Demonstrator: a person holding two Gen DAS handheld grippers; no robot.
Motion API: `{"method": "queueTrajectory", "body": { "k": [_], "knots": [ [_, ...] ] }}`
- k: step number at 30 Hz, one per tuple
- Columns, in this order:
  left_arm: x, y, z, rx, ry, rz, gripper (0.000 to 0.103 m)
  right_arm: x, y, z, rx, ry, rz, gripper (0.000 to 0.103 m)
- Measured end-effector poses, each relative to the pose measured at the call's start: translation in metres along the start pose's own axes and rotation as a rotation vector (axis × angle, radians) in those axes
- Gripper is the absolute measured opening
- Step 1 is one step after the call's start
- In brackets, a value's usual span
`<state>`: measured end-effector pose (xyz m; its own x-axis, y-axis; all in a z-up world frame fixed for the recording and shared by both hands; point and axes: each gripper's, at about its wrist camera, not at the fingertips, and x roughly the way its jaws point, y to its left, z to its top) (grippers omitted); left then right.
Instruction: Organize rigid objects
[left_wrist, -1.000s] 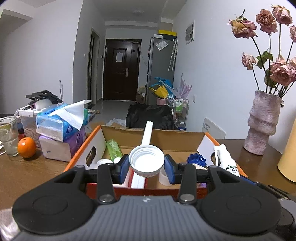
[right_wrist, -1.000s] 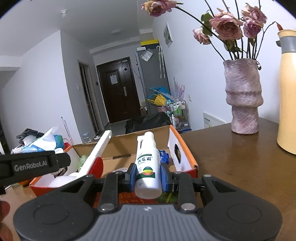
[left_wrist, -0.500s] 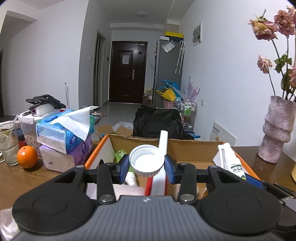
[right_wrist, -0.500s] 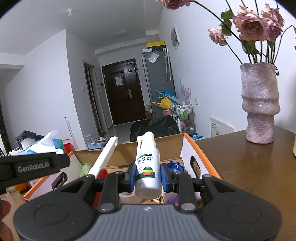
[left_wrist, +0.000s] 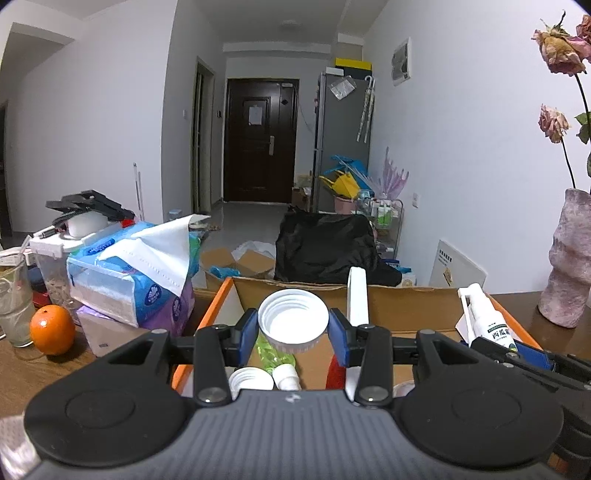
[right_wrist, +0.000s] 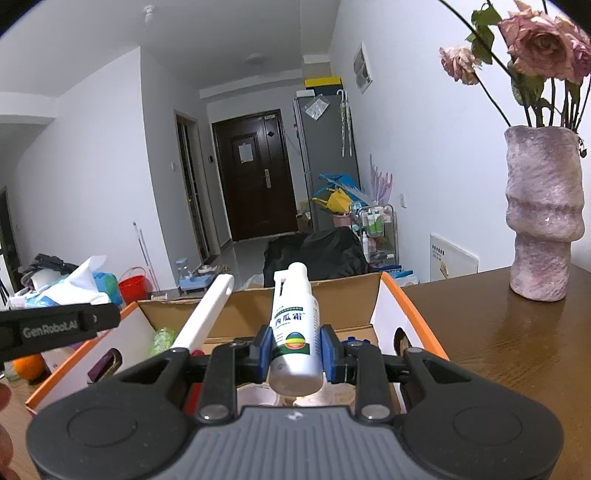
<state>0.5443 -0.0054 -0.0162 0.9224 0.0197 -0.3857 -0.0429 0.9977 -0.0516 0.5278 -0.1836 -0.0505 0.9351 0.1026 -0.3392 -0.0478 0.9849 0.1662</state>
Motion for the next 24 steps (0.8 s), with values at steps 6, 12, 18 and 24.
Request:
{"method": "queueTrajectory", "body": {
  "k": [6, 12, 18, 24],
  "knots": [
    [-0.004, 0.004, 0.000, 0.019, -0.034, 0.030, 0.103, 0.000, -0.005, 0.004, -0.019, 0.017, -0.022, 0.068],
    [-0.014, 0.005, 0.003, 0.048, -0.068, 0.005, 0.103, -0.007, -0.016, 0.012, -0.008, -0.009, -0.061, 0.103],
    [-0.023, 0.003, 0.004, 0.058, -0.080, 0.016, 0.103, -0.013, -0.021, 0.018, -0.008, 0.002, -0.065, 0.103],
    [-0.042, 0.006, 0.006, 0.023, -0.094, 0.006, 0.103, -0.027, -0.023, 0.022, -0.020, 0.002, -0.050, 0.103]
  ]
}}
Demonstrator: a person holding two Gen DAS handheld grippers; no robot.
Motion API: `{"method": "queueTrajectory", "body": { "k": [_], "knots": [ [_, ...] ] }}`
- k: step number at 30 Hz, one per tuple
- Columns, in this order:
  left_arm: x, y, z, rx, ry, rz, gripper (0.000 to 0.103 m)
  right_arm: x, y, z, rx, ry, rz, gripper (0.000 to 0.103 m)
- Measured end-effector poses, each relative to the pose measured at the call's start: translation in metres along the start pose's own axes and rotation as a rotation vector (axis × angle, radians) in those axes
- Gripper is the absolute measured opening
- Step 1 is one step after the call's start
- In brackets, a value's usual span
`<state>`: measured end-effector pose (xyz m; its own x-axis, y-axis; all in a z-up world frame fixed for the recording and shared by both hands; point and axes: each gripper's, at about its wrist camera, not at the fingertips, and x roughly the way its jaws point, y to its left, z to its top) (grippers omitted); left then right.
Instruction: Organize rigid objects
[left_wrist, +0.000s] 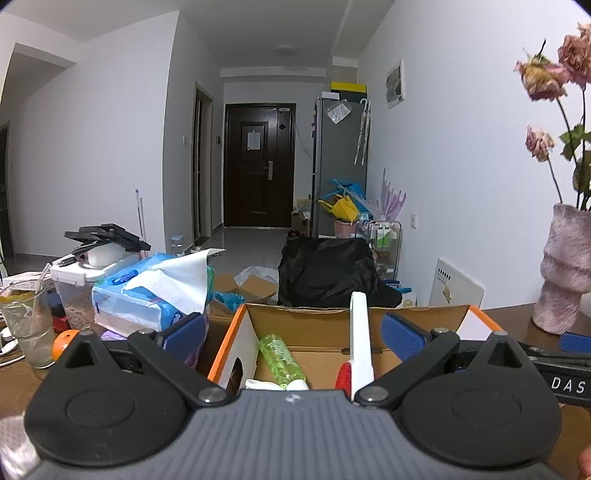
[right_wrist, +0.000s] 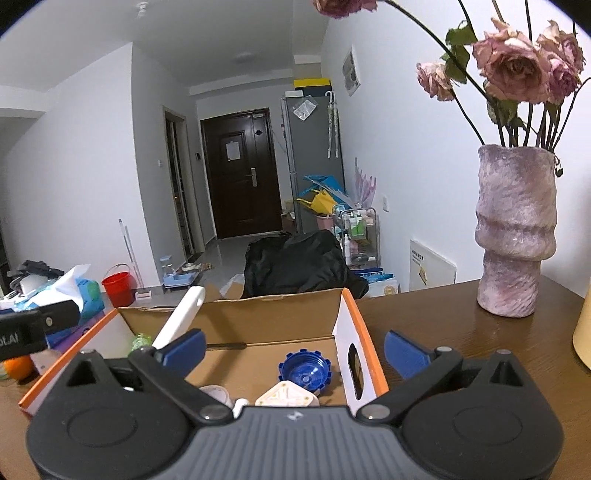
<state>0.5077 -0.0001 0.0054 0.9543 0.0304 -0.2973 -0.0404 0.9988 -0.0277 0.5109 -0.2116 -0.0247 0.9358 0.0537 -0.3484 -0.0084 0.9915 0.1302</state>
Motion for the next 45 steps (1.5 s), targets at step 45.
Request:
{"method": "queueTrajectory", "body": {
  "k": [45],
  "knots": [
    [-0.299, 0.005, -0.102, 0.059, 0.140, -0.051, 0.103, -0.320, -0.013, -0.097, -0.052, 0.075, 0.020, 0.103]
  ]
}}
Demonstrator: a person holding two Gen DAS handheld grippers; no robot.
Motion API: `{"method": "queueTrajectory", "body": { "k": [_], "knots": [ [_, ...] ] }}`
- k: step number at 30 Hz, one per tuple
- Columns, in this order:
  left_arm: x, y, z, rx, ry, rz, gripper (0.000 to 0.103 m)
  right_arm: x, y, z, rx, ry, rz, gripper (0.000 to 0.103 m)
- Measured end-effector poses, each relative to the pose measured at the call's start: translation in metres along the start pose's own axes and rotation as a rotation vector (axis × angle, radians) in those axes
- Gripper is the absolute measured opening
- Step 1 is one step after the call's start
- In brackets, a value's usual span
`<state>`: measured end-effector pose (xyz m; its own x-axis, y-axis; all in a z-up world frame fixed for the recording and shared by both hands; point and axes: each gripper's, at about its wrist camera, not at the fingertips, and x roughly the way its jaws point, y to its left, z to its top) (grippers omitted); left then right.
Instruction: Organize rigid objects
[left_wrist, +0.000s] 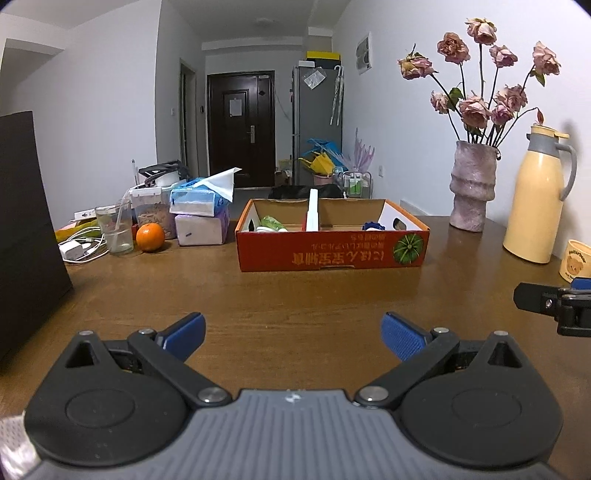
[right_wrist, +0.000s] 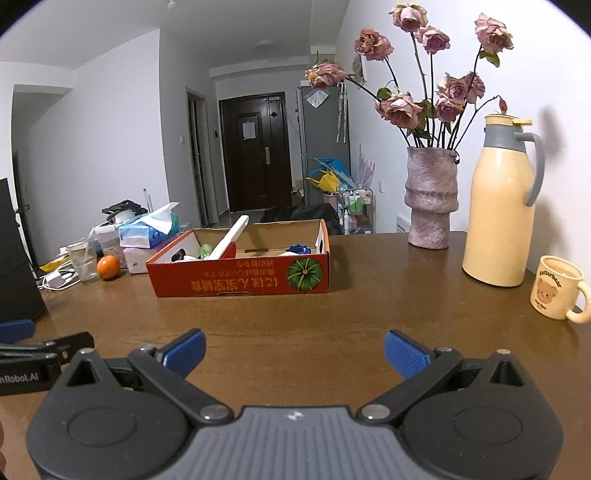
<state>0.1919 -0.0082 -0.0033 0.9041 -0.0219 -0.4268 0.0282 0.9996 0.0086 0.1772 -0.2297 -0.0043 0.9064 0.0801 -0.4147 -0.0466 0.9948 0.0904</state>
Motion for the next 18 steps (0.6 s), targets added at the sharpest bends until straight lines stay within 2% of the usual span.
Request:
{"method": "queueTrajectory", "body": {
  "k": [18],
  "knots": [
    [-0.0105, -0.0022, -0.0035, 0.002, -0.003, 0.002, 0.103, -0.0116, 0.0014, -0.0088, -0.001, 0.007, -0.005, 0.103]
  ]
}}
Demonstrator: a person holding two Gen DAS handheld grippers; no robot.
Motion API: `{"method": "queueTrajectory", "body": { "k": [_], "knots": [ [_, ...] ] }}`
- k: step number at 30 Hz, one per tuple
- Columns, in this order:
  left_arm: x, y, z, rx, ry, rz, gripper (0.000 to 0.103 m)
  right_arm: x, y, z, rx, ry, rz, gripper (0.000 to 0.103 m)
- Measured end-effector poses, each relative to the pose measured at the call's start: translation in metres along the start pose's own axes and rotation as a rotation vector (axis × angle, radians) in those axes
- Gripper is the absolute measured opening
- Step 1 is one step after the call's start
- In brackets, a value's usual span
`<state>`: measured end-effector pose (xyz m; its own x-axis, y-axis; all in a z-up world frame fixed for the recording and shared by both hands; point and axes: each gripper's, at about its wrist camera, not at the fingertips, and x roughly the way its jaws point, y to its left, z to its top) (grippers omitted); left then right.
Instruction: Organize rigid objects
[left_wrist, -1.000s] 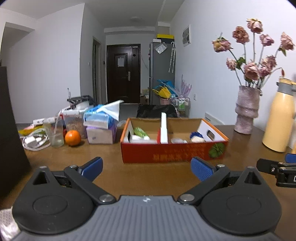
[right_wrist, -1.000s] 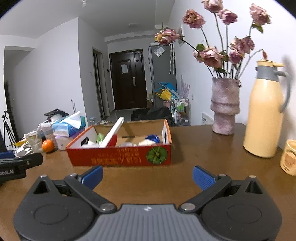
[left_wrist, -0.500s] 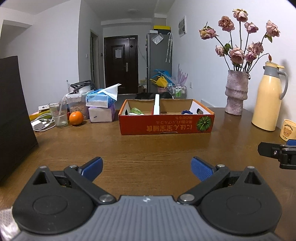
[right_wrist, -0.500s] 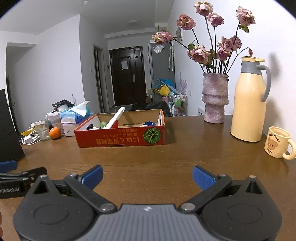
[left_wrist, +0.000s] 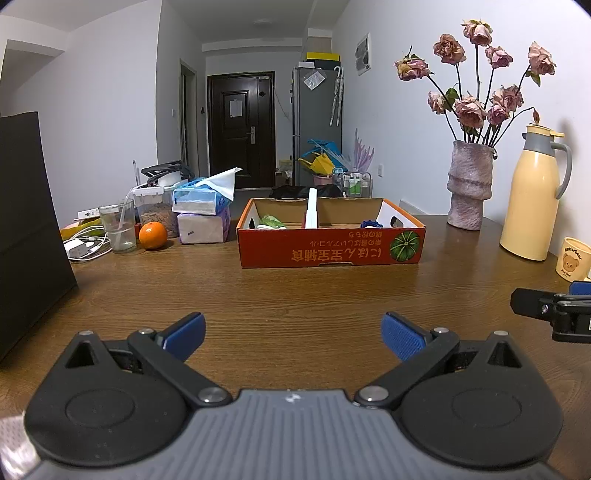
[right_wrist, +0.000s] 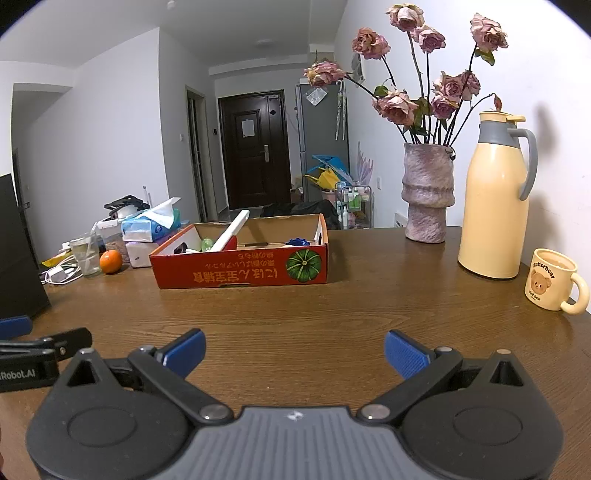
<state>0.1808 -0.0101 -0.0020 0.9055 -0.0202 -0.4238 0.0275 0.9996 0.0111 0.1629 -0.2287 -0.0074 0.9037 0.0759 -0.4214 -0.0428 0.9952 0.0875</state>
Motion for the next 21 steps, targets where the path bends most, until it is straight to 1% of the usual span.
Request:
{"method": "queueTrajectory", "body": {
  "k": [21],
  "knots": [
    [-0.0004, 0.0002, -0.0005, 0.000, 0.000, -0.003, 0.103, 0.0000, 0.0014, -0.0008, -0.001, 0.003, 0.000, 0.103]
  ]
}}
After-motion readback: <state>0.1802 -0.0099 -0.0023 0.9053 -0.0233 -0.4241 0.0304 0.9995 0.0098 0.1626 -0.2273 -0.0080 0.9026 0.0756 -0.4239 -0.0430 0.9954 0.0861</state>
